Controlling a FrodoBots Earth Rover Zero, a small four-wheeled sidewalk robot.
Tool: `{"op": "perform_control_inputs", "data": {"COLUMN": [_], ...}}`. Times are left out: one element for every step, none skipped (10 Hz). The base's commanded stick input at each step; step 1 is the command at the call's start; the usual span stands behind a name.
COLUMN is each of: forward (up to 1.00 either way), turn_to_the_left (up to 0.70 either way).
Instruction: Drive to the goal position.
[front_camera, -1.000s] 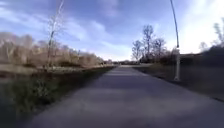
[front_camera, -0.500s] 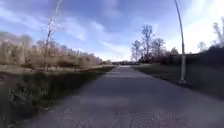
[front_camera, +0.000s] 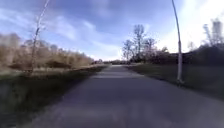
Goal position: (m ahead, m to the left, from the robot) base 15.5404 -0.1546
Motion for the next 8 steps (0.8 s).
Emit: {"op": "perform_control_inputs", "data": {"forward": [1.0,1.0,1.0,1.0,1.0,1.0,1.0,1.0], "turn_to_the_left": [0.0,0.0,0.0,0.0,0.0,0.0,0.0,0.0]}}
